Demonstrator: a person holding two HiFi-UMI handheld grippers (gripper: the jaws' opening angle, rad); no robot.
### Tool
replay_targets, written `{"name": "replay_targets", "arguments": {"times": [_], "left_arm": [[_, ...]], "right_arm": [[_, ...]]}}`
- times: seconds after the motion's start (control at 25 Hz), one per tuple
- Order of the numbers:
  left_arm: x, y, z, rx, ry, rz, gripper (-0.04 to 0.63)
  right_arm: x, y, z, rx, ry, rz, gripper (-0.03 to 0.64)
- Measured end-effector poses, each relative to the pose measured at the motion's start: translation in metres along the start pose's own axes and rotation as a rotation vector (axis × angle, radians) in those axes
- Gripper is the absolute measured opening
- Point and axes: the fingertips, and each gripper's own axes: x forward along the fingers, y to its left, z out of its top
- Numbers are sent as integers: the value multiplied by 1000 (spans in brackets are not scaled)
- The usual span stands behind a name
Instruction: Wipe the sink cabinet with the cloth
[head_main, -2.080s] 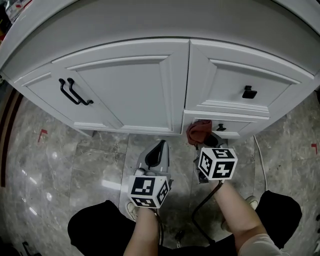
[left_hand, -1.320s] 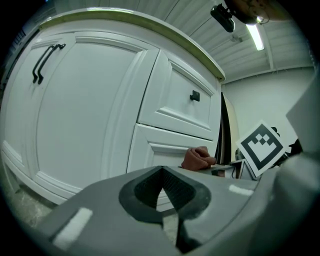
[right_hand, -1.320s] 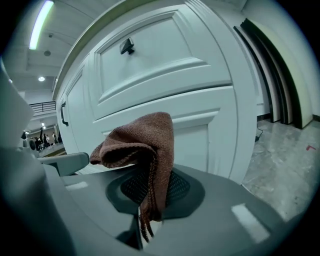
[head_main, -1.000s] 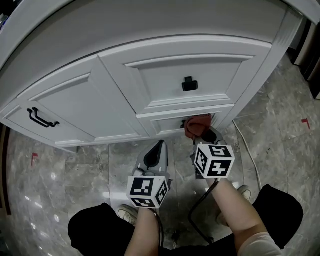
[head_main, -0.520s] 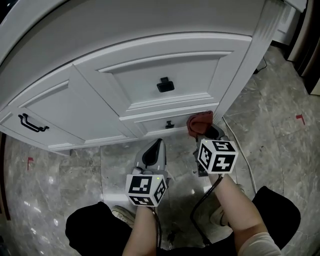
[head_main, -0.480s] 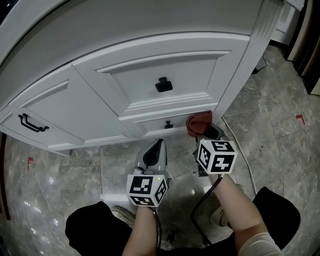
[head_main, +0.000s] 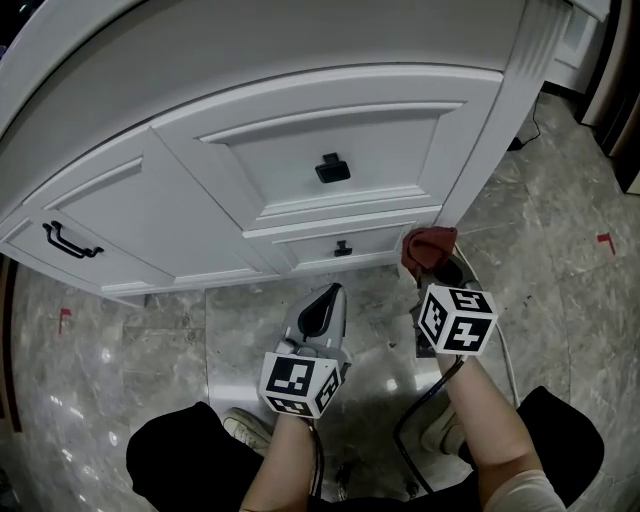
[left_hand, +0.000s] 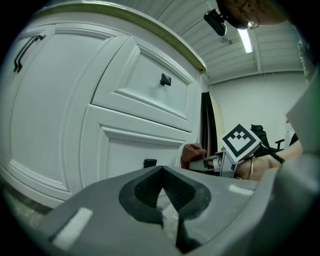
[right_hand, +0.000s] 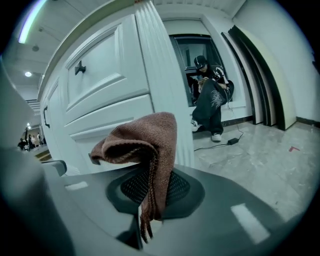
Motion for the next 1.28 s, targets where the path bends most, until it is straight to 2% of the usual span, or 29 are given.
{"name": "replay_targets", "arguments": {"times": [0.2,0.32,0.48,0.68,0.96,1.28], "left_arm": [[-24,38,-15,33,50,72,0],[-42,66,-12,49,45,124,0],[-64,96,-13,19,29,172,0],[-81,121,-17,10,36,218,0],[-89,136,-20,42,56,260,0],[-76,125,-18,22,50,262,0]], "right_arm": [[21,86,-58,-32,95,153,78],[35,135,-82,-43,132,229,80],[53,183,-95,-53,146,301,78],[74,219,-97,-64,155,341,80],[84,219,-95,-67,159,336,80],[77,164,-86,-72,157,240,80]]}}
